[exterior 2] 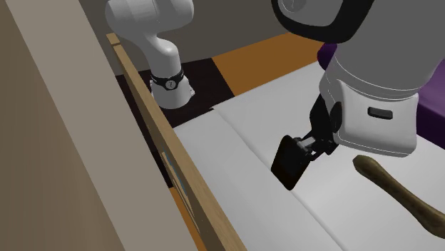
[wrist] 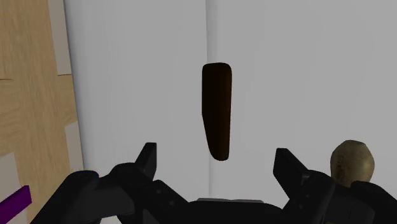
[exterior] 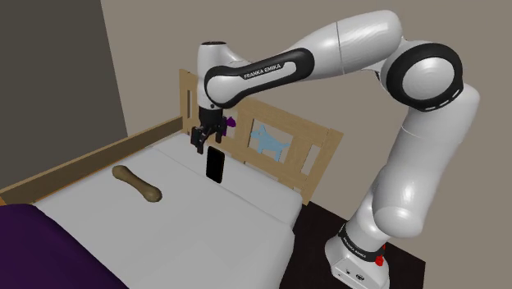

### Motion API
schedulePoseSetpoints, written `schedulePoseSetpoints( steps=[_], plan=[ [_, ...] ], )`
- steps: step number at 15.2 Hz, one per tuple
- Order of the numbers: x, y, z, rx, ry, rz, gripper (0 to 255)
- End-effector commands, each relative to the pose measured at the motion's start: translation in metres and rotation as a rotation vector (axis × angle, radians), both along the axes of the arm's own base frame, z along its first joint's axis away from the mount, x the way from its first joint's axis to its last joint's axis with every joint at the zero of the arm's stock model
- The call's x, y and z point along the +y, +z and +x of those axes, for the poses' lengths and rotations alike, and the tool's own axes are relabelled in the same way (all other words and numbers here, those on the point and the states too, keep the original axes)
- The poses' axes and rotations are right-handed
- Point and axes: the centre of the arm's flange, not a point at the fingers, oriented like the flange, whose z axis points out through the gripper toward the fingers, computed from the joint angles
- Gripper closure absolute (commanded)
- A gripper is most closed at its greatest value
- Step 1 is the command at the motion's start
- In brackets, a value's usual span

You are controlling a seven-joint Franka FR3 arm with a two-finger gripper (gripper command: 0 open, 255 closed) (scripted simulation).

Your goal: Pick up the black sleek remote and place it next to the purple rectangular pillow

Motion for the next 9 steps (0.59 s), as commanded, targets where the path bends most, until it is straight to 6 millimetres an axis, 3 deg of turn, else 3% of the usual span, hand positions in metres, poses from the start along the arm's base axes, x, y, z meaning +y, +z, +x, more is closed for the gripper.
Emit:
schedulePoseSetpoints(
  steps=[1,5,9],
  plan=[
    [0.002,-0.012,0.002,-0.001,0.000,0.000,0],
    [0.002,-0.031,0.001,-0.001,0.001,0.000,0],
    [0.002,-0.031,0.001,-0.001,0.000,0.000,0]
  ],
)
